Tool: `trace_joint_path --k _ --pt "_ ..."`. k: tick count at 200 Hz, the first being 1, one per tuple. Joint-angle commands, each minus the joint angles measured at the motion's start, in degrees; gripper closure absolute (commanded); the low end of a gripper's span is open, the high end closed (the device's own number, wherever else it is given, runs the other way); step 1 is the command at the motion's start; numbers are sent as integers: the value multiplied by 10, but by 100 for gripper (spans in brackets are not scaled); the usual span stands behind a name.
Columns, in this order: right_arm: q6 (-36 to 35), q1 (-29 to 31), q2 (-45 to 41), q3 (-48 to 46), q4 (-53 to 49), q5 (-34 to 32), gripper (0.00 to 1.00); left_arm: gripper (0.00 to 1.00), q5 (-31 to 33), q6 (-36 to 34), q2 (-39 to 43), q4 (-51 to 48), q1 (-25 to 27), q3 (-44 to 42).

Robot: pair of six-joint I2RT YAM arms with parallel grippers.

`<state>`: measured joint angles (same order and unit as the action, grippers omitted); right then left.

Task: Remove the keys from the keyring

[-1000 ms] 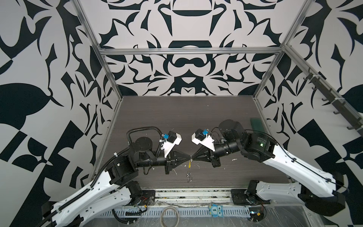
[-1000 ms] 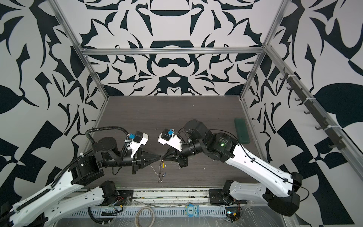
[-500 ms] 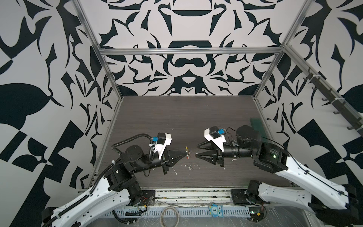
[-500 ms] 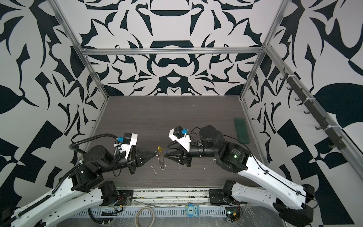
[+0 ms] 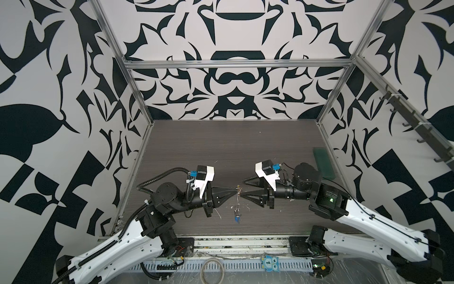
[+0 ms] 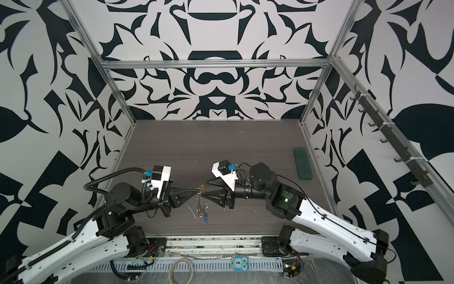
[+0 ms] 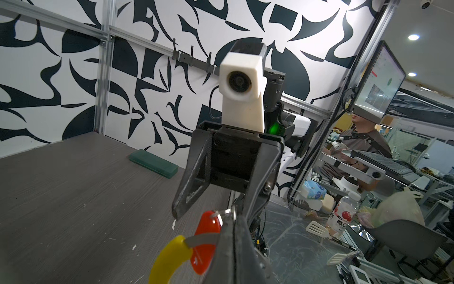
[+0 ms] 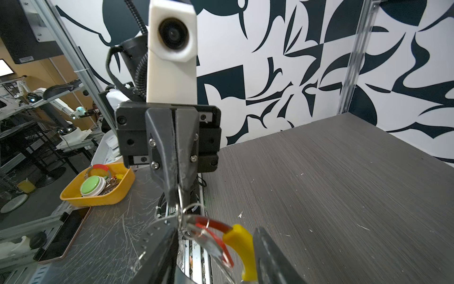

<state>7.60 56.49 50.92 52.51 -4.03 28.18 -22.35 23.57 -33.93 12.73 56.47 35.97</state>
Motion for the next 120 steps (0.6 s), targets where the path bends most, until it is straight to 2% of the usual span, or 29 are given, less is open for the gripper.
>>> trace_joint_path --k 1,69,106,120 --pt "2 3 -6 1 41 30 49 100 -17 7 7 40 -2 -3" --pt "5 3 -4 0 34 57 71 100 -5 8 15 44 -1 -10" --pt "9 3 -4 -1 39 62 74 100 -5 9 14 44 -1 -11" --pt "9 3 -3 -2 38 58 79 100 -5 9 13 45 -2 -11"
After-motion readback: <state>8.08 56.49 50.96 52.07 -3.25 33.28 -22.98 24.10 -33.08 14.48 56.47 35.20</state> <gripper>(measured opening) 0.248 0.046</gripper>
